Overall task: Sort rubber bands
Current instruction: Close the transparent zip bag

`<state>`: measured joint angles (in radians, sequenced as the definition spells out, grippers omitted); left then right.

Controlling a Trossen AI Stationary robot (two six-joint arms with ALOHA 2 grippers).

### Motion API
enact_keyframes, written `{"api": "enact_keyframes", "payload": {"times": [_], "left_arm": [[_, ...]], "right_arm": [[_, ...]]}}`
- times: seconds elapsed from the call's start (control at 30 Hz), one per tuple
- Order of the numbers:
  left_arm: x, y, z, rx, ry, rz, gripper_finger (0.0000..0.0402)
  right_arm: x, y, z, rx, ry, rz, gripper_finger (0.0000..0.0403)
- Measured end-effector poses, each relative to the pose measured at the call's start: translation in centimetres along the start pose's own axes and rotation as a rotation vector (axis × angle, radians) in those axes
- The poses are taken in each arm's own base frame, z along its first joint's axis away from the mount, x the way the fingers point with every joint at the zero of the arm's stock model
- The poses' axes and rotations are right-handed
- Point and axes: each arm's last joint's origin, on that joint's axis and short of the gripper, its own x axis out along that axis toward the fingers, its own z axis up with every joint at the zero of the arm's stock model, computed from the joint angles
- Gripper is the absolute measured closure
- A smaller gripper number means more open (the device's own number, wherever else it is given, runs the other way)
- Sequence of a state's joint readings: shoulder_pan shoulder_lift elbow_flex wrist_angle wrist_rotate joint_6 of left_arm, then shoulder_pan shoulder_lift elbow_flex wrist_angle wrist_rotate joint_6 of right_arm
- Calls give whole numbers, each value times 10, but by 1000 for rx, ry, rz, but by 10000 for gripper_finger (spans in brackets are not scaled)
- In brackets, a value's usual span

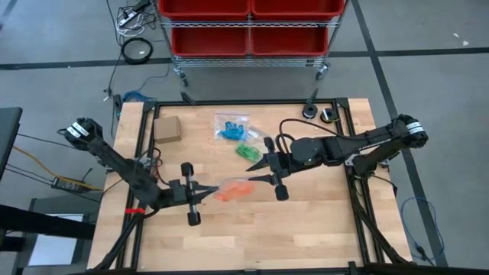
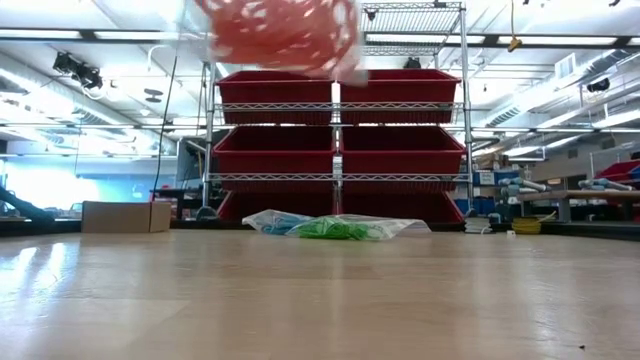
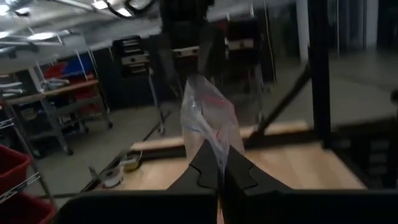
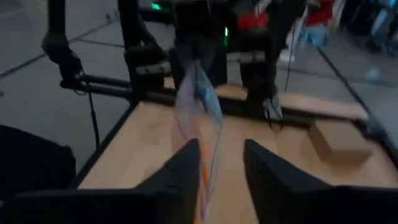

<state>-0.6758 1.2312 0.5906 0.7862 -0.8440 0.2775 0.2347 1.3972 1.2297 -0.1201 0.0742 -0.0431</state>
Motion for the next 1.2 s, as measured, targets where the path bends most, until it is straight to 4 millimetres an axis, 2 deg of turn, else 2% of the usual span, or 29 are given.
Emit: {"api": "enact_keyframes", "payload": {"times": [0.17,0.33,0.4,0.6,0.7,0.87,1.07,1.2], "left_arm": [[8,1,28,123,177,-41,401],[21,15,64,174,391,-170,401],[26,24,76,185,472,-207,401],[43,48,108,175,630,-293,401],[54,53,113,193,730,-320,401],[71,48,112,257,878,-369,401],[89,37,111,335,932,-404,401],[95,34,113,352,960,-425,401]], "right_arm": [[-1,5,-5,30,51,-42,214],[-1,12,12,27,54,-67,199],[6,16,17,21,78,-59,203],[46,28,25,-22,194,-39,216],[64,30,30,-51,215,-44,218],[79,31,37,-97,227,-102,218],[94,33,31,-104,259,-101,227],[96,33,28,-97,282,-106,238]]}}
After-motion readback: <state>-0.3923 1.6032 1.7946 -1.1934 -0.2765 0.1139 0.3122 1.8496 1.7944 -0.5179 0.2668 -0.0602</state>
